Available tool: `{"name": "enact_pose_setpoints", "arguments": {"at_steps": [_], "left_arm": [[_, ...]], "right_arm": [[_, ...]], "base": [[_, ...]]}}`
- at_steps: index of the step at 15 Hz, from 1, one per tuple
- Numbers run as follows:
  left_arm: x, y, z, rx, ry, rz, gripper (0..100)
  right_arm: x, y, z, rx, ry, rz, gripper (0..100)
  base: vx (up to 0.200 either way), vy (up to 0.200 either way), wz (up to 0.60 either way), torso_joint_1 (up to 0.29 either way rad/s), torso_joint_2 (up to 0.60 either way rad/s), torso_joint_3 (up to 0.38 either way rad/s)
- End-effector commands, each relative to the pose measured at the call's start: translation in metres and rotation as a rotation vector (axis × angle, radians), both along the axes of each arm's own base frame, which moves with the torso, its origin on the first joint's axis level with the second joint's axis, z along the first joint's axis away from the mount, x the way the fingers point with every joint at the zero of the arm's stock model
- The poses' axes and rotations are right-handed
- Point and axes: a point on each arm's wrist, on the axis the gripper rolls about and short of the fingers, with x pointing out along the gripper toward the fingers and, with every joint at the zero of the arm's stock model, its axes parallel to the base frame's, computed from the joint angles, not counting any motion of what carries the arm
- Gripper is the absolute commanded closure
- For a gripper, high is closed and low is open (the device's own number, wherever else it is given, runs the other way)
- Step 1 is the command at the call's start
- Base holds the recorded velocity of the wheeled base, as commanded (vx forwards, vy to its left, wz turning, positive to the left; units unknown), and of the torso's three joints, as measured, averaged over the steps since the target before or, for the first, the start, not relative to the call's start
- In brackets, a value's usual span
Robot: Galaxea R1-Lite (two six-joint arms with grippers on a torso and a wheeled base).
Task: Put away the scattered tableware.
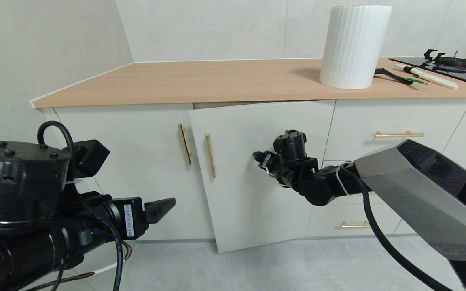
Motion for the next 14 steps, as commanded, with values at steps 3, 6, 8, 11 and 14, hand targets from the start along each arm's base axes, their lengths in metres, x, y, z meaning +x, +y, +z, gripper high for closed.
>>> {"name": "enact_pose_setpoints", "arguments": {"at_steps": [3, 6, 8, 11, 14], "left_arm": [[0.001, -0.001, -0.001, 0.002, 0.004, 0.000, 0], [0.000, 0.000, -0.001, 0.001, 0.002, 0.000, 0], [0.000, 0.000, 0.000, 0.000, 0.000, 0.000, 0], [0.000, 0.000, -0.001, 0.001, 0.002, 0.000, 0], [0.000, 0.000, -0.001, 0.001, 0.002, 0.000, 0]], "right_arm": [[0.014, -0.008, -0.009, -0.002, 0.001, -0.031, 0], [0.025, -0.013, -0.014, -0.015, 0.010, -0.068, 0], [0.032, -0.015, -0.018, -0.018, 0.002, -0.101, 0], [0.035, -0.017, -0.021, -0.020, 0.005, -0.107, 0], [0.040, -0.021, -0.022, -0.023, 0.007, -0.123, 0]], "base": [[0.000, 0.000, 0.00, 0.000, 0.00, 0.000], [0.000, 0.000, 0.00, 0.000, 0.00, 0.000], [0.000, 0.000, 0.00, 0.000, 0.00, 0.000], [0.000, 0.000, 0.00, 0.000, 0.00, 0.000], [0.000, 0.000, 0.00, 0.000, 0.00, 0.000]]}}
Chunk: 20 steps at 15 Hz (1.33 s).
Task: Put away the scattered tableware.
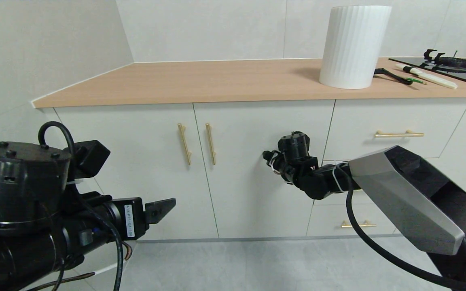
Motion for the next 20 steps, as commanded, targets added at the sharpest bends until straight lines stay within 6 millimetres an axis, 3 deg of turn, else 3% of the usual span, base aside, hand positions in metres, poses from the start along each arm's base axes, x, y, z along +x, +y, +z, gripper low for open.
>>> {"name": "enact_pose_setpoints", "arguments": {"at_steps": [1, 8, 11, 13, 16, 18, 19, 20], "left_arm": [[0.000, 0.000, 0.000, 0.000, 0.000, 0.000, 0], [0.000, 0.000, 0.000, 0.000, 0.000, 0.000, 0], [0.000, 0.000, 0.000, 0.000, 0.000, 0.000, 0], [0.000, 0.000, 0.001, -0.002, -0.003, 0.000, 0], [-0.004, 0.003, 0.006, -0.015, -0.025, 0.000, 0], [-0.009, 0.006, 0.011, -0.027, -0.046, -0.001, 0], [-0.011, 0.012, 0.013, -0.035, -0.060, 0.021, 0], [-0.013, 0.017, 0.015, -0.039, -0.070, 0.038, 0]], "right_arm": [[0.002, -0.001, 0.000, 0.001, -0.004, -0.008, 0], [0.000, -0.001, 0.001, -0.001, 0.000, -0.006, 0], [-0.020, 0.000, 0.013, -0.001, 0.024, 0.047, 0], [-0.047, -0.005, 0.025, 0.000, 0.078, 0.145, 0], [-0.099, -0.025, 0.060, 0.060, 0.135, 0.387, 0], [-0.118, -0.027, 0.080, 0.060, 0.103, 0.413, 0], [-0.150, -0.040, 0.100, -0.049, 0.039, 0.351, 0], [-0.168, -0.054, 0.114, -0.107, -0.011, 0.310, 0]], "base": [[0.000, 0.000, 0.00, 0.000, 0.00, 0.000], [0.000, 0.000, 0.00, 0.000, 0.00, 0.000], [0.000, 0.000, 0.00, 0.000, 0.00, 0.000], [0.000, 0.000, 0.00, 0.000, 0.00, 0.000], [0.000, 0.000, 0.00, 0.000, 0.00, 0.000], [0.000, 0.000, 0.00, 0.000, 0.00, 0.000], [0.000, 0.000, 0.00, 0.000, 0.00, 0.000], [0.000, 0.000, 0.00, 0.000, 0.00, 0.000]]}}
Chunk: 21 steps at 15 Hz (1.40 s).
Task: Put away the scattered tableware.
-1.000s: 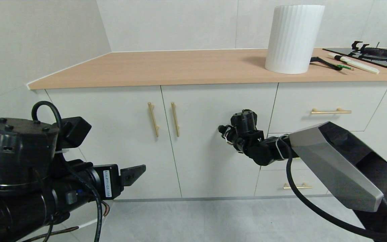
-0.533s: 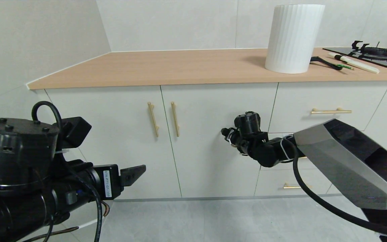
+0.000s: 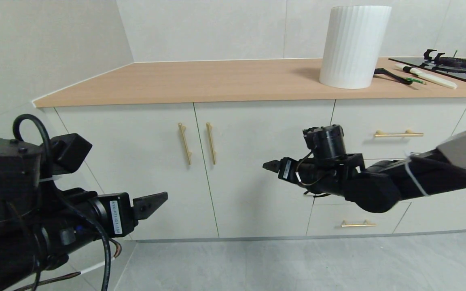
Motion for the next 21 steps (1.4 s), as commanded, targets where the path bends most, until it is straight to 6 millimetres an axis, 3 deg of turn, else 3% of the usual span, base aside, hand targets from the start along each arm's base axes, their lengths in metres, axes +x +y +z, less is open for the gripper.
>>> {"name": "enact_pose_setpoints", "arguments": {"at_steps": [1, 3, 4, 5, 6, 7, 9, 11, 13, 14, 16, 20, 21], "left_arm": [[-0.012, 0.013, 0.010, -0.022, -0.053, 0.023, 0], [-0.032, 0.029, 0.014, -0.011, -0.110, 0.034, 0], [-0.038, 0.033, 0.012, 0.002, -0.123, 0.031, 0], [-0.060, 0.048, 0.005, 0.056, -0.164, 0.031, 0], [-0.072, 0.056, 0.002, 0.072, -0.195, 0.034, 0], [-0.093, 0.069, -0.004, 0.084, -0.245, 0.052, 0], [-0.122, 0.083, -0.011, 0.068, -0.311, 0.089, 0], [-0.153, 0.096, -0.019, 0.058, -0.375, 0.123, 0], [-0.186, 0.106, -0.035, 0.155, -0.448, 0.170, 0], [-0.188, 0.107, -0.036, 0.164, -0.452, 0.176, 0], [-0.209, 0.108, -0.057, 0.268, -0.514, 0.249, 0], [-0.210, 0.106, -0.052, 0.255, -0.526, 0.354, 0], [-0.211, 0.103, -0.051, 0.265, -0.538, 0.405, 0]], "right_arm": [[-0.075, -0.044, 0.068, -0.065, -0.191, -0.047, 0], [-0.135, -0.085, 0.097, -0.072, -0.307, -0.037, 0], [-0.148, -0.095, 0.100, -0.082, -0.335, -0.036, 0], [-0.193, -0.126, 0.105, -0.107, -0.430, -0.047, 0], [-0.216, -0.143, 0.106, -0.113, -0.477, -0.058, 0], [-0.251, -0.170, 0.103, -0.123, -0.552, -0.088, 0], [-0.286, -0.202, 0.091, -0.209, -0.600, -0.210, 0], [-0.324, -0.221, 0.077, -0.268, -0.650, -0.297, 0], [-0.364, -0.232, 0.059, -0.339, -0.694, -0.364, 0], [-0.367, -0.233, 0.057, -0.343, -0.698, -0.372, 0], [-0.398, -0.234, 0.030, -0.421, -0.732, -0.426, 0], [-0.398, -0.231, 0.031, -0.455, -0.719, -0.553, 0], [-0.403, -0.225, 0.015, -0.482, -0.715, -0.616, 0]], "base": [[0.000, 0.000, 0.00, 0.000, 0.00, 0.000], [0.000, 0.000, 0.00, 0.000, 0.00, 0.000], [0.000, 0.000, 0.00, 0.000, 0.00, 0.000], [0.000, 0.000, 0.00, 0.000, 0.00, 0.000], [0.000, 0.000, 0.00, 0.000, 0.00, 0.000], [0.000, 0.000, 0.00, 0.000, 0.00, 0.000], [0.000, 0.000, 0.00, 0.000, 0.00, 0.000], [0.000, 0.000, 0.00, 0.000, 0.00, 0.000], [0.000, 0.000, 0.00, 0.000, 0.00, 0.000], [0.000, 0.000, 0.00, 0.000, 0.00, 0.000], [0.000, 0.000, 0.00, 0.000, 0.00, 0.000], [0.000, 0.000, 0.00, 0.000, 0.00, 0.000], [0.000, 0.000, 0.00, 0.000, 0.00, 0.000]]}}
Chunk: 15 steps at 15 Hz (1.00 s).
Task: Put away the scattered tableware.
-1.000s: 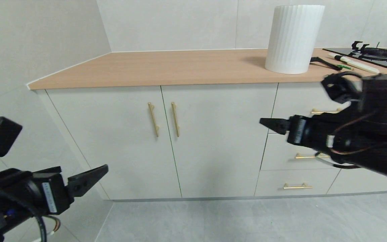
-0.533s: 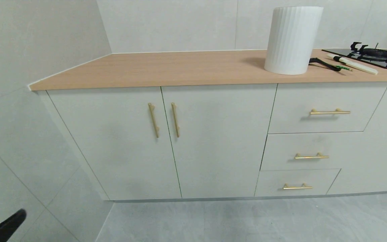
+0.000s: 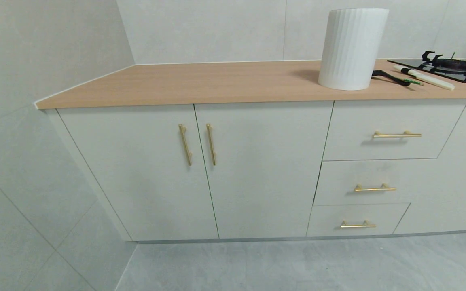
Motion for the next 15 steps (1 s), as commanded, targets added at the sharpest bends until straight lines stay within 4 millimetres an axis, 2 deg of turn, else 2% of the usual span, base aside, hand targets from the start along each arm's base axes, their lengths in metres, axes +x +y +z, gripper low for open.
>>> {"name": "enact_pose_setpoints", "arguments": {"at_steps": [1, 2, 4, 5, 7, 9, 12, 15], "left_arm": [[-0.012, -0.004, -0.003, 0.005, -0.072, 0.094, 0], [-0.017, -0.006, -0.012, 0.044, -0.080, 0.098, 0], [-0.009, -0.005, -0.025, 0.033, -0.042, 0.138, 0], [-0.004, -0.005, -0.035, 0.036, -0.007, 0.137, 0], [0.006, -0.006, -0.053, 0.046, 0.056, 0.121, 0], [0.019, -0.008, -0.076, 0.057, 0.057, 0.028, 0], [0.021, -0.010, -0.078, 0.052, 0.026, -0.101, 0], [0.021, -0.013, -0.079, 0.024, 0.038, -0.210, 0]], "right_arm": [[-0.008, 0.005, -0.027, -0.005, -0.029, -0.070, 0], [-0.006, 0.004, -0.032, 0.004, -0.014, -0.099, 0], [0.001, 0.003, -0.044, 0.013, 0.032, -0.155, 0], [0.010, 0.003, -0.060, 0.010, 0.092, -0.153, 0], [0.023, 0.004, -0.085, 0.002, 0.129, -0.128, 0], [0.030, 0.006, -0.096, -0.012, 0.110, -0.020, 0], [0.031, 0.009, -0.103, -0.038, 0.175, 0.135, 0], [0.031, 0.010, -0.105, -0.028, 0.191, 0.152, 0]], "base": [[0.000, 0.000, 0.00, 0.000, 0.00, 0.000], [0.000, 0.000, 0.00, 0.000, 0.00, 0.000], [0.000, 0.000, 0.00, 0.000, 0.00, 0.000], [0.000, 0.000, 0.00, 0.000, 0.00, 0.000], [0.000, 0.000, 0.00, 0.000, 0.00, 0.000], [0.000, 0.000, 0.00, 0.000, 0.00, 0.000], [0.000, 0.000, 0.00, 0.000, 0.00, 0.000], [0.000, 0.000, 0.00, 0.000, 0.00, 0.000]]}}
